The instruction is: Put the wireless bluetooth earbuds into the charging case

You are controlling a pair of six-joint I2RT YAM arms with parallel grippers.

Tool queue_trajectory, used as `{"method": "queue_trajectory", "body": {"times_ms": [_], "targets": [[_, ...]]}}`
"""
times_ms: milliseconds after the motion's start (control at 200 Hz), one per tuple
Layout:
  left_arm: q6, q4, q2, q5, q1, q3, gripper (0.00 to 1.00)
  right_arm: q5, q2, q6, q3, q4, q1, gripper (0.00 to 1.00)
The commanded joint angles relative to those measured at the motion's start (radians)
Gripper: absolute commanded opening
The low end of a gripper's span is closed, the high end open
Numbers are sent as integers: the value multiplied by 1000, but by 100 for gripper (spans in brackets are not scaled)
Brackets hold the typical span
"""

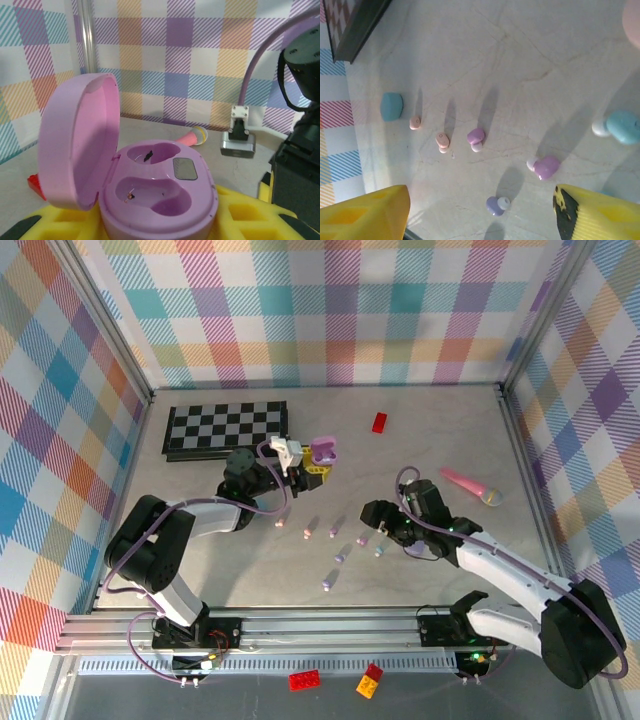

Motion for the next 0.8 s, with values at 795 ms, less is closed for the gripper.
{"method": "queue_trajectory", "body": {"times_ms": [795], "targets": [[28, -25, -80, 12, 32, -16, 40, 62, 348, 153, 82, 49, 122, 60]]}}
